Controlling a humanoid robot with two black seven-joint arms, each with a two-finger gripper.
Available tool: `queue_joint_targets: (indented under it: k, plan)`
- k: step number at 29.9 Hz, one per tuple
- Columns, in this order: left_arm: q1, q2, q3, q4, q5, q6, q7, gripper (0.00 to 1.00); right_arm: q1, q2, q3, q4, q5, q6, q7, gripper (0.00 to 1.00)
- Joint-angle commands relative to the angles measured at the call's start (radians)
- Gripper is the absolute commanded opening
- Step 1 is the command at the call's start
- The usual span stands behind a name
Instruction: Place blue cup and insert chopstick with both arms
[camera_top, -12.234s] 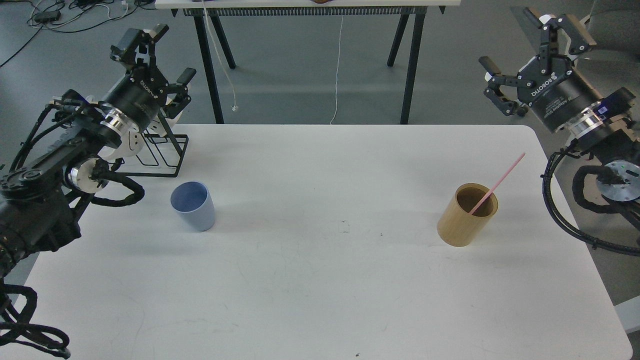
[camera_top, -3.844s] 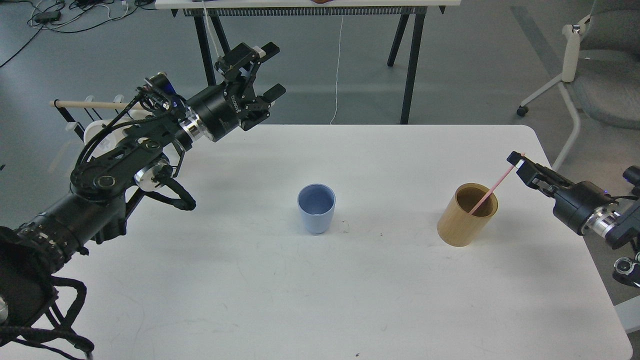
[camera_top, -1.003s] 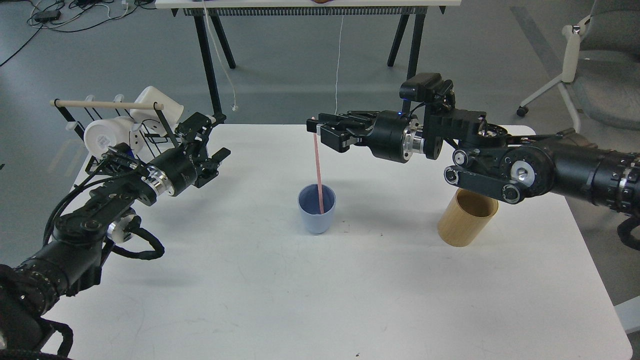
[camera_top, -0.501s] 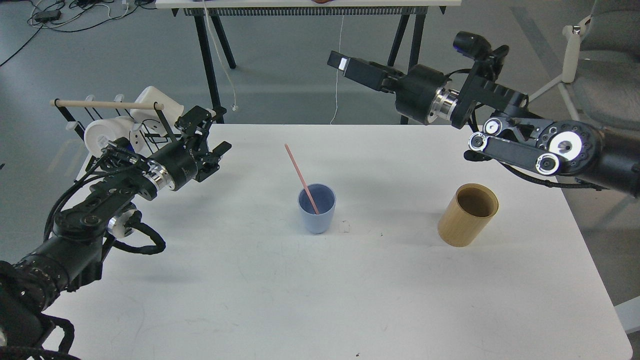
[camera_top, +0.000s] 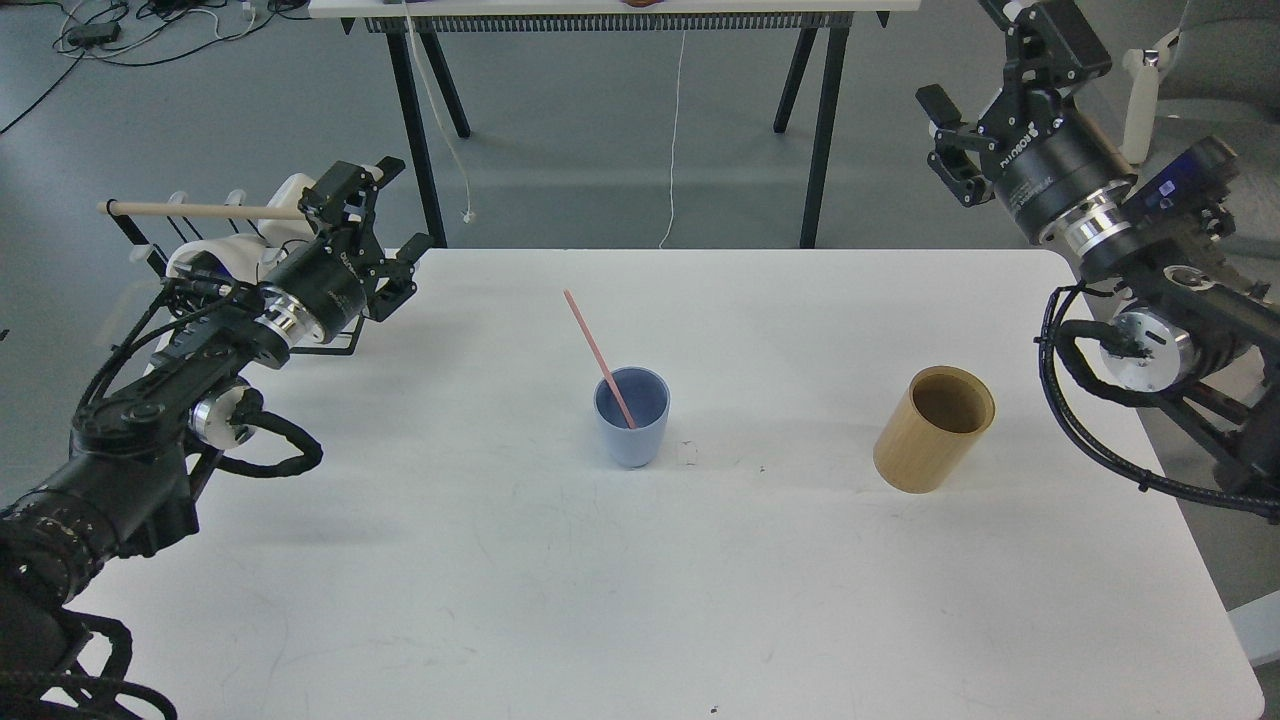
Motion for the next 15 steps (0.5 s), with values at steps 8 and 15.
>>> queue_joint_targets:
  k: [8,15]
  plan:
    - [0.003,0.023,0.001,0.0,-0.066,0.0,0.0,0.99,-0.064,0.035,0.019,-0.137,0.114,0.287,0.0,0.99]
    - [0.003,0.021,-0.003,0.0,-0.067,0.0,0.0,0.99,-0.064,0.055,0.041,-0.166,0.114,0.287,0.0,0.99]
